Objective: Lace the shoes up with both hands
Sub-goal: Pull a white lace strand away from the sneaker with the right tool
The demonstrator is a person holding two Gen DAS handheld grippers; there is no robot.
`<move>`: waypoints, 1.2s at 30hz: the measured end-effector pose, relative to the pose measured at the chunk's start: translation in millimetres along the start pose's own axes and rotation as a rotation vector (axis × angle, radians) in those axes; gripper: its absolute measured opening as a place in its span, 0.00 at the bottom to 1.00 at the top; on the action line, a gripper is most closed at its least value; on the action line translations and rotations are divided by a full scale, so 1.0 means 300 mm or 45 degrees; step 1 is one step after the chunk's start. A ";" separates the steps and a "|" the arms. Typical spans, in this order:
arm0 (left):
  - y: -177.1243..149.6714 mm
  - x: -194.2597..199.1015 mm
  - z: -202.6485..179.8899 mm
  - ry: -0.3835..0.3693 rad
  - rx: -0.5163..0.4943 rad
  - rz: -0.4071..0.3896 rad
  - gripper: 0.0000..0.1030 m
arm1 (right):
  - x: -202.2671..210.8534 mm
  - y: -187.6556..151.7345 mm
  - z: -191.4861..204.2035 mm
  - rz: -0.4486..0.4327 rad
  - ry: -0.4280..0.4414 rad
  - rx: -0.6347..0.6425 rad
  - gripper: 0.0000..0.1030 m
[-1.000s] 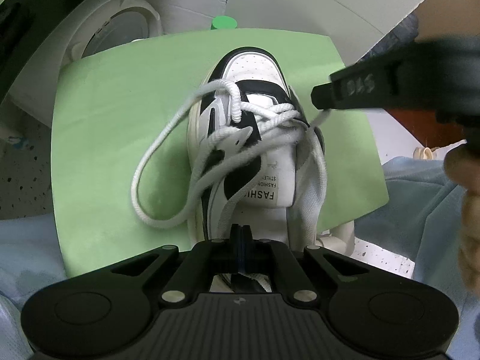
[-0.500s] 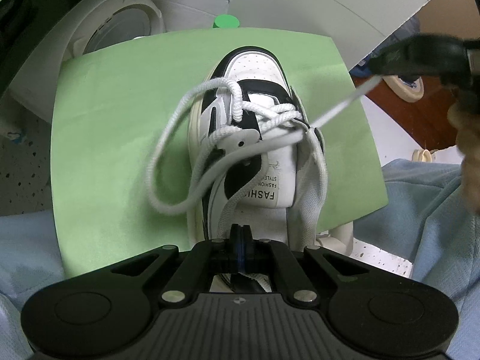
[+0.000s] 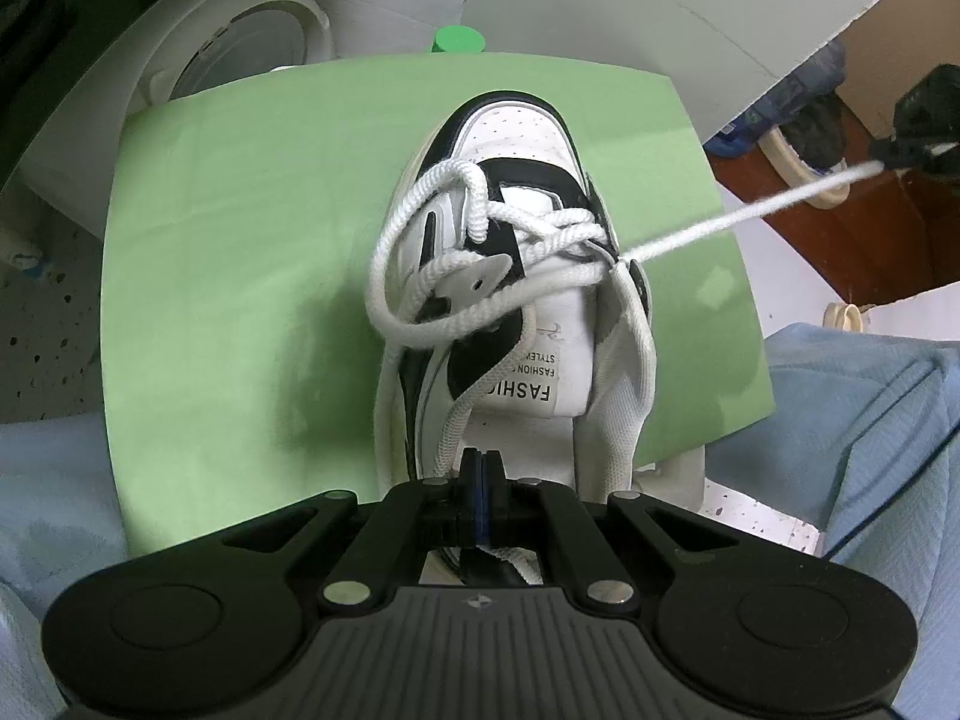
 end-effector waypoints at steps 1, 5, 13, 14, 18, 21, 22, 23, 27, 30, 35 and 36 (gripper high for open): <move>0.001 0.000 0.002 -0.001 0.004 0.002 0.02 | -0.006 -0.008 0.003 0.024 0.036 -0.005 0.03; 0.008 -0.001 0.014 -0.021 0.033 0.016 0.02 | -0.018 -0.056 0.077 0.132 0.227 0.041 0.04; 0.012 -0.002 0.018 -0.042 0.057 0.030 0.02 | 0.058 -0.182 0.250 0.276 0.689 0.124 0.25; 0.013 -0.002 0.018 -0.042 0.058 0.031 0.02 | 0.073 -0.195 0.270 0.276 0.736 0.147 0.27; 0.015 -0.003 0.018 -0.045 0.063 0.035 0.02 | 0.088 -0.273 0.316 0.407 0.946 0.104 0.30; 0.014 -0.002 0.016 -0.041 0.061 0.033 0.02 | 0.095 -0.324 0.339 0.481 0.961 0.031 0.31; 0.013 -0.002 0.016 -0.039 0.059 0.033 0.02 | 0.092 -0.335 0.347 0.496 0.958 0.005 0.35; 0.013 -0.002 0.016 -0.038 0.057 0.032 0.02 | 0.086 -0.344 0.351 0.511 0.964 -0.034 0.38; 0.012 -0.003 0.014 -0.035 0.054 0.031 0.02 | 0.042 -0.369 0.350 0.558 1.016 -0.244 0.48; 0.011 -0.003 0.015 -0.039 0.053 0.031 0.02 | 0.004 -0.380 0.362 0.586 1.016 -0.352 0.44; 0.011 -0.002 0.016 -0.037 0.049 0.026 0.03 | -0.014 -0.374 0.381 0.563 1.019 -0.389 0.13; 0.010 -0.002 0.015 -0.037 0.045 0.024 0.03 | -0.005 -0.369 0.386 0.548 0.999 -0.365 0.08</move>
Point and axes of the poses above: each gripper's, at about its wrist camera, not at the fingertips, and x roughly against the way its jaws point, z to its left, y to its top, the point moved 1 cm from there along -x, roughly the way its jaws point, and after that the axes turned 9 degrees about x, right-handed, at the moved point
